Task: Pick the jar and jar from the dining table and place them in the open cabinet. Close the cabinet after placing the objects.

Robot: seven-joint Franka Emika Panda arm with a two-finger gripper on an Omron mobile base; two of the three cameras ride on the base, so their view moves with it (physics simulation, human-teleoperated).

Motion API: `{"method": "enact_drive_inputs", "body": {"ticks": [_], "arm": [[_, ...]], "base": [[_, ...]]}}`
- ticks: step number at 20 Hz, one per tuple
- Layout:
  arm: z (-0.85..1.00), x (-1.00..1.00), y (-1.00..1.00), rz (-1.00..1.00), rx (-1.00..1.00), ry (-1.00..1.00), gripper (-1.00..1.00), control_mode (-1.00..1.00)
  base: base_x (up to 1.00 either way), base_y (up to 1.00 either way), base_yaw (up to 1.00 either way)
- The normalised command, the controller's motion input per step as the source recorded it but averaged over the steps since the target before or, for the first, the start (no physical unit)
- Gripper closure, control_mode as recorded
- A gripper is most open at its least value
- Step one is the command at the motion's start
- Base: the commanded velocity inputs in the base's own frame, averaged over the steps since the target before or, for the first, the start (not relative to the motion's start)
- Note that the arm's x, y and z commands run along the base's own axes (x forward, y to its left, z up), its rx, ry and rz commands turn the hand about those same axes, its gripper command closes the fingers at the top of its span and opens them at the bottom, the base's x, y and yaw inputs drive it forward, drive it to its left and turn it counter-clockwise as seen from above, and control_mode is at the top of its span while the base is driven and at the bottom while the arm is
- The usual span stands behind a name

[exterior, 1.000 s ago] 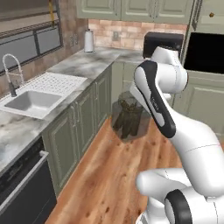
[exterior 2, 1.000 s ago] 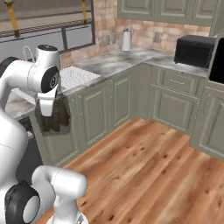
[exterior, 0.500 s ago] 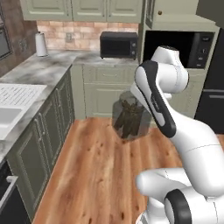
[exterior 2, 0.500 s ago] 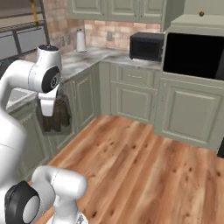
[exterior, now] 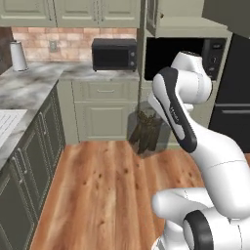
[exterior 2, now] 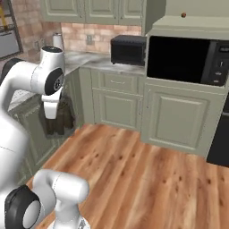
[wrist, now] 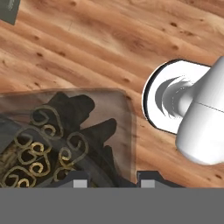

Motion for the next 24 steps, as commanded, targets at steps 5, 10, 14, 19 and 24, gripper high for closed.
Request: {"method": "enact_drive_inputs", "body": {"ticks": [5,10,14,19,24], "arm": [[0.0,0.0,0.0,0.0,0.0,0.0,1.0,1.0],[0.0,0.0,0.0,0.0,0.0,0.0,1.0,1.0],[0.0,0.0,0.0,0.0,0.0,0.0,1.0,1.0],[0.0,0.0,0.0,0.0,0.0,0.0,1.0,1.0],[0.0,0.0,0.0,0.0,0.0,0.0,1.0,1.0]], "base": [[0.71,-0.13,-0.13],[0.62,-0.33,-0.1],[0.52,-0.43,-0.08],[0.38,-0.61,-0.07],[0.31,-0.73,-0.07]]}}
